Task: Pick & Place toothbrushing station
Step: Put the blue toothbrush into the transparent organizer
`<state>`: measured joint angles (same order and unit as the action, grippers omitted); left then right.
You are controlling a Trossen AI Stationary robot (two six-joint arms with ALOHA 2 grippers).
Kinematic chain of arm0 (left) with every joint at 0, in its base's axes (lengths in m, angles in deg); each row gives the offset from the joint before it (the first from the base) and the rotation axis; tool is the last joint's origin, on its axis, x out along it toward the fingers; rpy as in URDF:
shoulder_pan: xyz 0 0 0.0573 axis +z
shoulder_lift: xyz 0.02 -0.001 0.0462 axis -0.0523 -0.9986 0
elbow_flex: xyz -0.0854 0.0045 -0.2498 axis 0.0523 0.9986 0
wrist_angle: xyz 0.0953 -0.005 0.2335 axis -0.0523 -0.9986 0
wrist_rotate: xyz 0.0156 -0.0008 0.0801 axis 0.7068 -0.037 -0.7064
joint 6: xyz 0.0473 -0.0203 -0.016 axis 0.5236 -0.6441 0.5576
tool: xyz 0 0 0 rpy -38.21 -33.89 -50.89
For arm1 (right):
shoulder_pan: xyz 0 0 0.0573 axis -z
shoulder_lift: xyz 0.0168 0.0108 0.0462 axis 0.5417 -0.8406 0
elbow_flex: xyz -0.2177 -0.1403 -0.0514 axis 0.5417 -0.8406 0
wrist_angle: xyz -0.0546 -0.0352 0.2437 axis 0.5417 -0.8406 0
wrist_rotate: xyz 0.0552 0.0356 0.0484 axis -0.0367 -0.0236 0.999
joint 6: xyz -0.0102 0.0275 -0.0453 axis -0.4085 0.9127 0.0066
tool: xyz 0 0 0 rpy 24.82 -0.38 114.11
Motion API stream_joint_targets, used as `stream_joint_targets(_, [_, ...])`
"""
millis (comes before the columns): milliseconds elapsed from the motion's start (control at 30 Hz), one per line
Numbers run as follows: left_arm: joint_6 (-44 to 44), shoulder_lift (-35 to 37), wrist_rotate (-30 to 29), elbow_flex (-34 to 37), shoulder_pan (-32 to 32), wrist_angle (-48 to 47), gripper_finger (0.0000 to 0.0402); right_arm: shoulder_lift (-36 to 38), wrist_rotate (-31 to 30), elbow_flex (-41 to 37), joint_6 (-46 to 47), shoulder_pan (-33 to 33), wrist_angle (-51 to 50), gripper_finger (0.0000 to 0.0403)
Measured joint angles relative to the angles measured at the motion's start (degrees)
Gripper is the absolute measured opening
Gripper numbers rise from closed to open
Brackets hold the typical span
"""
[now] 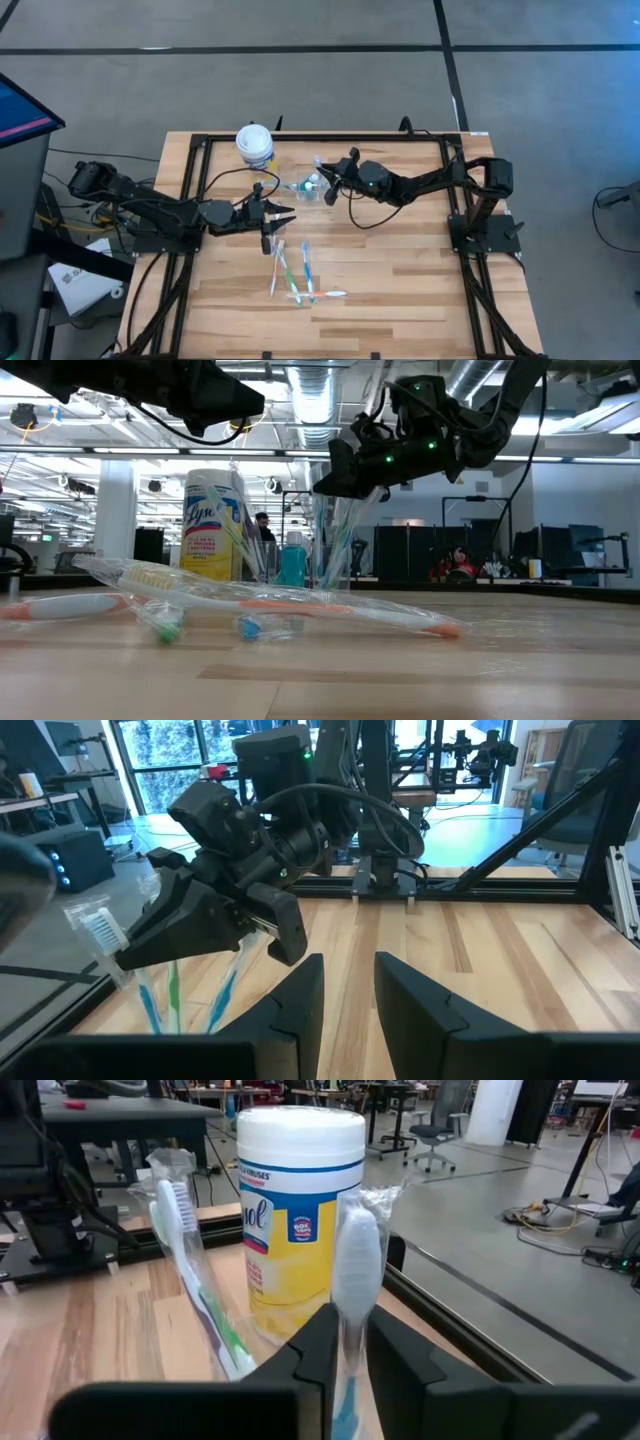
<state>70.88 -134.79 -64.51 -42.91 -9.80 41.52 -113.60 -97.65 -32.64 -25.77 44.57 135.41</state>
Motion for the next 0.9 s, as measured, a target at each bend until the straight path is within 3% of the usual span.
stream_joint_targets(900, [0.0,0.0,0.0,0.0,0.0,0.0,0.0085,0.0,0.0,0.0,1.5,-0.5,-3.3,0.0048])
